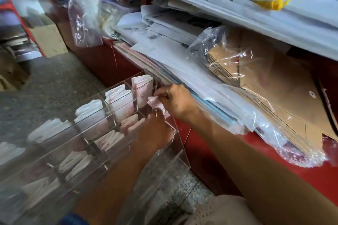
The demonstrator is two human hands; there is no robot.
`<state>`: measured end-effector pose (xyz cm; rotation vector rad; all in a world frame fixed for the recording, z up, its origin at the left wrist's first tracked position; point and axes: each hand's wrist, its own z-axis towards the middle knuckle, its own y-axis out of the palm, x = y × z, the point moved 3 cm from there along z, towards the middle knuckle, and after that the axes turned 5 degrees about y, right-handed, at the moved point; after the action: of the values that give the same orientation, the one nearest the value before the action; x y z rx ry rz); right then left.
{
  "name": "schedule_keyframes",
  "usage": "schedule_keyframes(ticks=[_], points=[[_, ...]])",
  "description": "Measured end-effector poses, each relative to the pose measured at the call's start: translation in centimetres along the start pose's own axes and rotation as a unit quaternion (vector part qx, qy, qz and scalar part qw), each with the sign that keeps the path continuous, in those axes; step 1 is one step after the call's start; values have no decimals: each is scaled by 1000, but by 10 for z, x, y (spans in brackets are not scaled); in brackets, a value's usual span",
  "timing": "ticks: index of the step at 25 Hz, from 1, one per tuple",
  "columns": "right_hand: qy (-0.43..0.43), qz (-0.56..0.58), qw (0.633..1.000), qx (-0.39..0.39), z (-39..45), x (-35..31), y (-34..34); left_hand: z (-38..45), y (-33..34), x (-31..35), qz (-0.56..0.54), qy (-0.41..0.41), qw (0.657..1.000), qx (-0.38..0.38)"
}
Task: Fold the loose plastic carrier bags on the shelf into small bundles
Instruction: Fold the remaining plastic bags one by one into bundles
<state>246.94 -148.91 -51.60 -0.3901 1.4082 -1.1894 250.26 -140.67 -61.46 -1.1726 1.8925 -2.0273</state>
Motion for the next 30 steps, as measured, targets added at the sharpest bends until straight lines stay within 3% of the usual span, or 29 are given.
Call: schedule_keyframes(ticks=[3, 7, 10, 15, 20, 23, 26, 30], points=[[8, 65, 996, -59, 12, 6, 10, -5, 3, 1, 36, 16, 999, 1], [48, 179, 980, -78, 17, 13, 17, -8, 6, -2, 25, 32, 999, 20], [27, 32, 991, -123, 16, 11, 23, -11, 10, -4, 5, 27, 999, 33], [36, -159, 979, -123, 13, 15, 26, -20, 21, -13, -7, 31, 998, 52], [34, -40, 987, -151, 6, 8, 30, -32, 23, -20, -42, 68, 994, 78], [52, 20, 993, -107, -12, 7, 6, -53, 25, -16, -4, 94, 990, 104], [72, 85, 993, -30, -52, 5, -35, -78, 23, 1, -26, 126, 988, 82], [68, 77, 990, 93, -147, 18, -105, -91, -2, 52, -96, 236, 959, 125]])
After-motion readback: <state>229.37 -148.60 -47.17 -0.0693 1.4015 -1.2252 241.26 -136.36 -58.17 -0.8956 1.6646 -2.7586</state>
